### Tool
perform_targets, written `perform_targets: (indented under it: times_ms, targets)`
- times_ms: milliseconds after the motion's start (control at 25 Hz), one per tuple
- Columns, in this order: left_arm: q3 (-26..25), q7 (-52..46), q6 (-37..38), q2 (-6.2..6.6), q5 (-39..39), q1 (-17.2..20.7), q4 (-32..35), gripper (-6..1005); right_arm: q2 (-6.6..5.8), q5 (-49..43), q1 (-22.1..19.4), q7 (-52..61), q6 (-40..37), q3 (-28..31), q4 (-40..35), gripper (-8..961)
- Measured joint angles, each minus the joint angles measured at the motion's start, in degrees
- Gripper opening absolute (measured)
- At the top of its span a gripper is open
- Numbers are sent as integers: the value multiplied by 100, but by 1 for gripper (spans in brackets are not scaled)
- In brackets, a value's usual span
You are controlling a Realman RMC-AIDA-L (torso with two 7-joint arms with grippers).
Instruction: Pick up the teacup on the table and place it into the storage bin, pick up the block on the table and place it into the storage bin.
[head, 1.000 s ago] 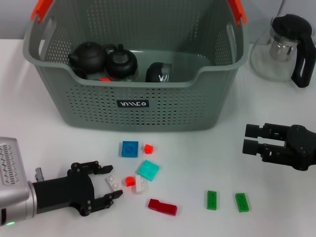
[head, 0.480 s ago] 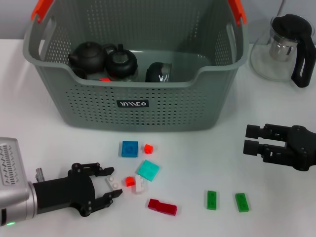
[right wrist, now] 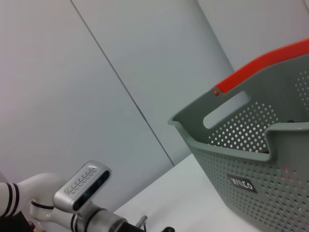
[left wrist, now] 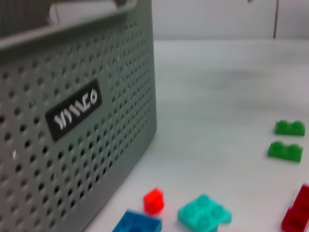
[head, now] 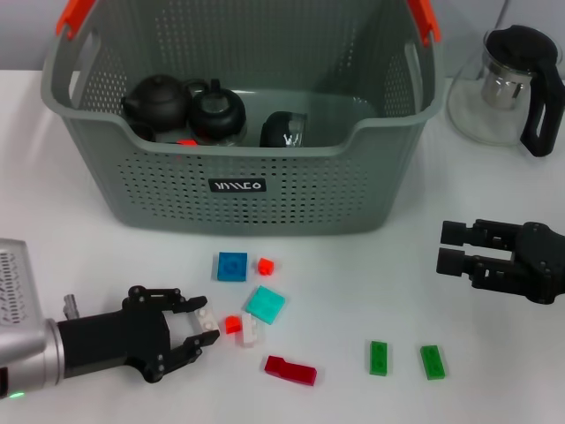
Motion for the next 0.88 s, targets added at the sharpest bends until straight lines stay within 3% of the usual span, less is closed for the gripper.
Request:
perform_targets:
  times_ms: [200, 480, 760, 880]
  targets:
    - [-564, -466, 1237, 116, -44, -64, 231, 417, 0, 0, 24, 0, -4, 2, 0, 674]
    - [-1370, -1519, 3357, 453, -277, -583, 211, 421, 15, 0, 43, -10, -5, -19, 0, 673]
    - [-1364, -2566, 3467, 517, -1552, -1152, 127, 425, 24, 0, 42, -34, -31, -4, 22, 673]
    - [-1396, -2990, 3251, 537, -2091, -1595, 134, 427, 23, 0, 44, -40, -6, -6, 28, 674]
